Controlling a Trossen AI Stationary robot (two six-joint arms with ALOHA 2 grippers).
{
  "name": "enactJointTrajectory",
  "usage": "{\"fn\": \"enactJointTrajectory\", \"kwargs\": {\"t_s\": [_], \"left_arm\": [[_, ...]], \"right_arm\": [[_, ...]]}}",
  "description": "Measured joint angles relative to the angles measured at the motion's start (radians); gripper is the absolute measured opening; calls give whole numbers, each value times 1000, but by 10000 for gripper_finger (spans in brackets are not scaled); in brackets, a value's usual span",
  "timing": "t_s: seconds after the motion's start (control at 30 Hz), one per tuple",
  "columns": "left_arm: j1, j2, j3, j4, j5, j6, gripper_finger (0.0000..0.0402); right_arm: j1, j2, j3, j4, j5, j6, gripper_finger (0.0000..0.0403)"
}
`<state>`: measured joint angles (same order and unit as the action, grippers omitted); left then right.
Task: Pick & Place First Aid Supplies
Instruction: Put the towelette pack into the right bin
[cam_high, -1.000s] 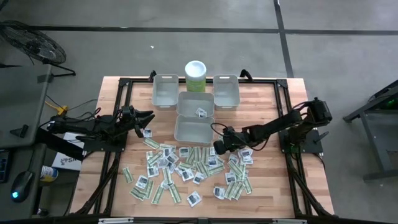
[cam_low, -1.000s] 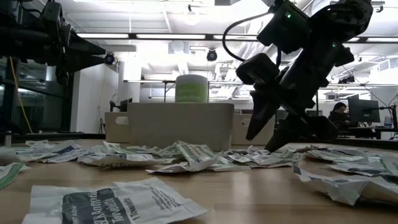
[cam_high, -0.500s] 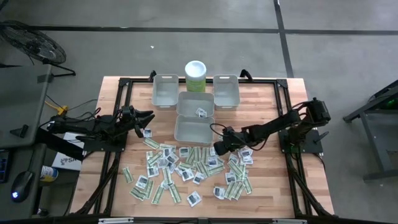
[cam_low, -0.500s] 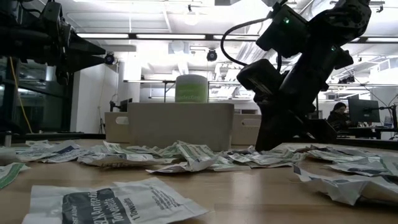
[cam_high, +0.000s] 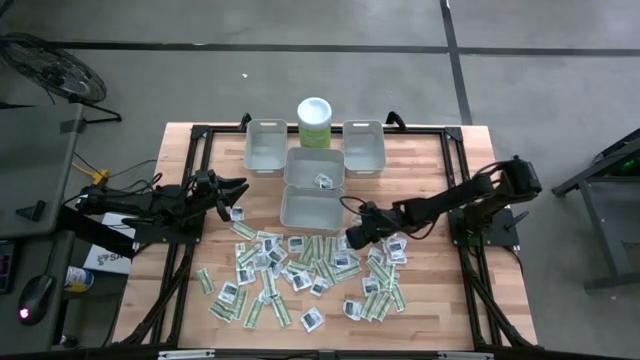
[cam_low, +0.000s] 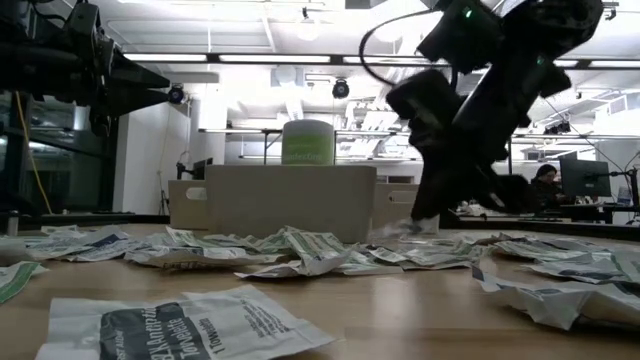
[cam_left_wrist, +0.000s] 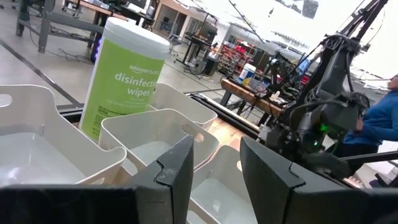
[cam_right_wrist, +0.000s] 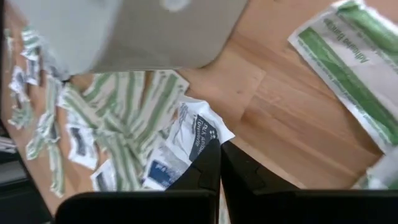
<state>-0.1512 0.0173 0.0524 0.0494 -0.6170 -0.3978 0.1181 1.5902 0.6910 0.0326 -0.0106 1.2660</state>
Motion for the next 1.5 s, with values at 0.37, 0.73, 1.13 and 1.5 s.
{"fn": "enactJointTrajectory", "kwargs": {"t_s": [0.37, 0.73, 1.13, 1.5], "left_arm": [[0, 0, 0, 0, 0, 0, 131], [0, 0, 0, 0, 0, 0, 131], [0, 0, 0, 0, 0, 0, 131], [0, 0, 0, 0, 0, 0, 131]], "right_arm": [[-23, -281, 0, -222, 107, -39, 0], [-282, -439, 0, -316, 231, -242, 0], [-571, -388, 1, -265, 259, -461, 0], [-655, -198, 6, -118, 157, -452, 15]]}}
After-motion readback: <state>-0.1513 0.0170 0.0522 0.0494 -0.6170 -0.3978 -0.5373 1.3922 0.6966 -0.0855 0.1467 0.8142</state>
